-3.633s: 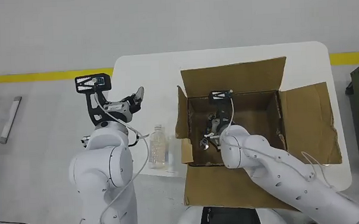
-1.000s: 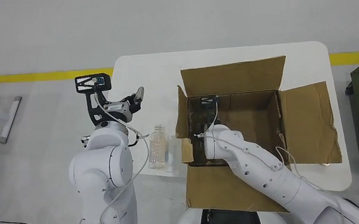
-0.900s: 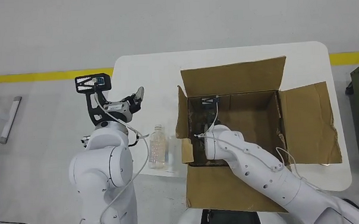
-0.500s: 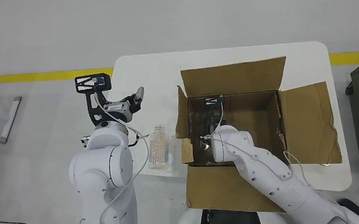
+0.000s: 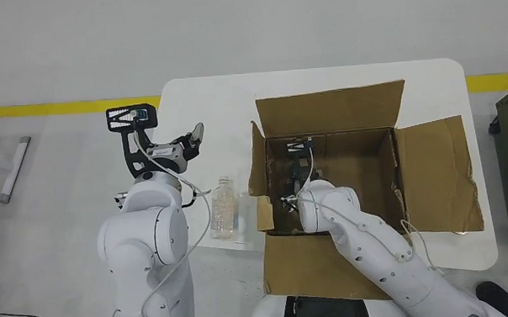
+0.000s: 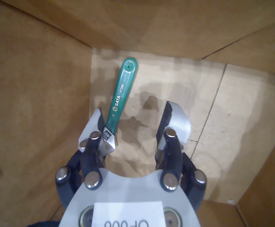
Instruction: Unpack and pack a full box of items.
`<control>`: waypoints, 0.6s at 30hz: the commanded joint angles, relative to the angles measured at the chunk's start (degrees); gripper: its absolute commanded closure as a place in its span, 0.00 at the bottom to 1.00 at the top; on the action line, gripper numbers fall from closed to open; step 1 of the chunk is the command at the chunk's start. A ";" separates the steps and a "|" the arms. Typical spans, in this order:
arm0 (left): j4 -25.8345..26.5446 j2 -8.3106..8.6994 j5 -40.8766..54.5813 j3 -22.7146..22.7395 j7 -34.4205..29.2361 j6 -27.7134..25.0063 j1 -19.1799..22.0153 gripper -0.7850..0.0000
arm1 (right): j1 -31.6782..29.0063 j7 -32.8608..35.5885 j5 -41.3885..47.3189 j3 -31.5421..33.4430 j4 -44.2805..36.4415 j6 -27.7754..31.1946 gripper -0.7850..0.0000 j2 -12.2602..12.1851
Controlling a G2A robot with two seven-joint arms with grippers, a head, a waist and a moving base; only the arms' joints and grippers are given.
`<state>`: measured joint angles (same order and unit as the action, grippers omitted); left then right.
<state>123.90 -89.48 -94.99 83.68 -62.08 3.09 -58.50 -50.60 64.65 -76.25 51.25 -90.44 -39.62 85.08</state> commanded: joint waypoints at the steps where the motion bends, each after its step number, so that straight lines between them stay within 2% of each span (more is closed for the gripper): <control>1: 0.00 0.00 0.00 0.00 0.00 0.00 0.00 0.00 | 0.43 -0.55 0.40 0.14 0.10 -0.56 0.00 0.46; 5: 0.00 0.00 0.00 0.00 0.00 0.00 0.00 0.00 | 1.40 -0.44 0.94 0.12 1.89 -0.45 0.00 1.23; 18: 0.00 0.00 0.00 0.00 0.00 0.00 0.00 0.00 | 4.51 4.93 -5.06 0.54 9.49 4.90 0.00 4.46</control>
<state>123.90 -89.48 -94.99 83.68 -62.08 3.09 -58.50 -46.11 69.23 -81.08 51.36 -81.04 -35.04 89.24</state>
